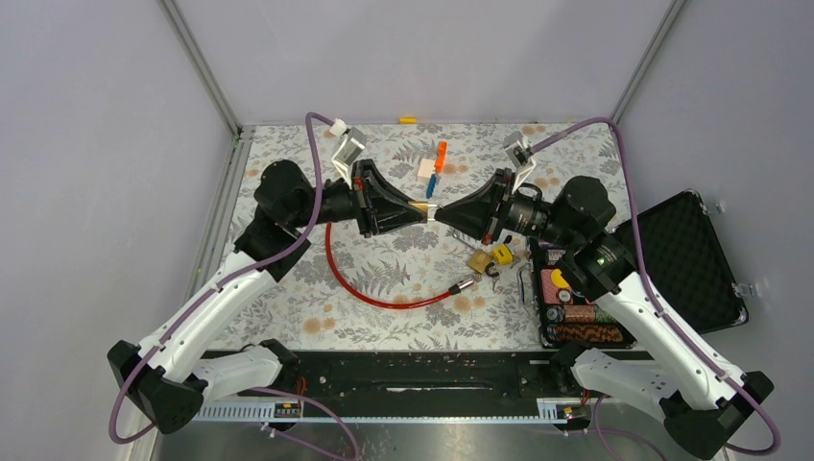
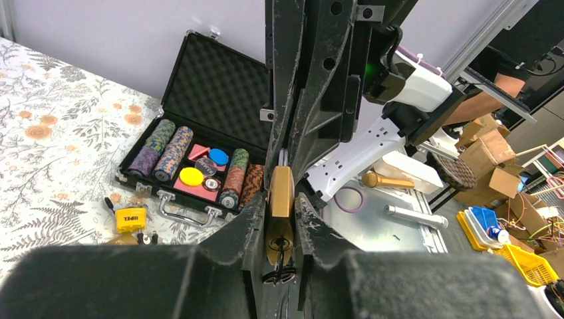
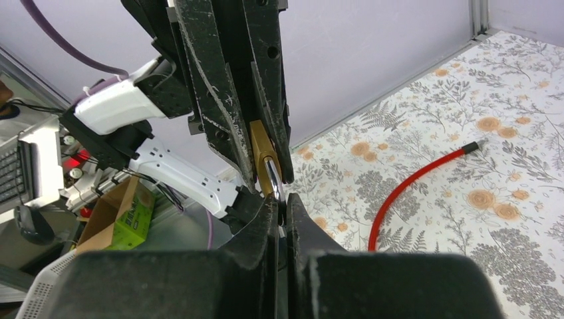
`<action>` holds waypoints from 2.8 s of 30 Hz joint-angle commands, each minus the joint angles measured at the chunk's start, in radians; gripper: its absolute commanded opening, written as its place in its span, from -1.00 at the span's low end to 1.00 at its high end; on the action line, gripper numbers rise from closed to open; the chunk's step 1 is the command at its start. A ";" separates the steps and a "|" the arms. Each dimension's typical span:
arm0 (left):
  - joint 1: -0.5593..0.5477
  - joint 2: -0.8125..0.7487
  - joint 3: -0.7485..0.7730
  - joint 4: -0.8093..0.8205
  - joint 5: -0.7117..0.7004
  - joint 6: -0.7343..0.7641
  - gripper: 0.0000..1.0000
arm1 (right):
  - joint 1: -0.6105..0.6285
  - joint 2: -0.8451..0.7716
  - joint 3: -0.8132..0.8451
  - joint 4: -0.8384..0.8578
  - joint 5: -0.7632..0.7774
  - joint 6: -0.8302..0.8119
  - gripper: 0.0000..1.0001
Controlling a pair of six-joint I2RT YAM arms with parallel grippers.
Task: Lock with the key
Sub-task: Lock the lock.
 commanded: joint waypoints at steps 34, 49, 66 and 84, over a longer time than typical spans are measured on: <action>-0.019 0.053 -0.042 0.067 -0.026 -0.013 -1.00 | 0.185 0.094 0.057 0.101 0.117 0.043 -1.00; 0.060 -0.007 0.143 -0.519 -0.091 0.462 0.98 | 0.047 0.000 0.163 -0.361 0.096 -0.317 -1.00; 0.059 0.133 0.253 -0.679 -0.012 0.635 0.98 | 0.046 0.160 0.331 -0.687 -0.038 -0.639 -1.00; 0.047 0.236 0.288 -0.754 0.196 0.747 0.31 | 0.047 0.261 0.412 -0.704 -0.102 -0.652 -1.00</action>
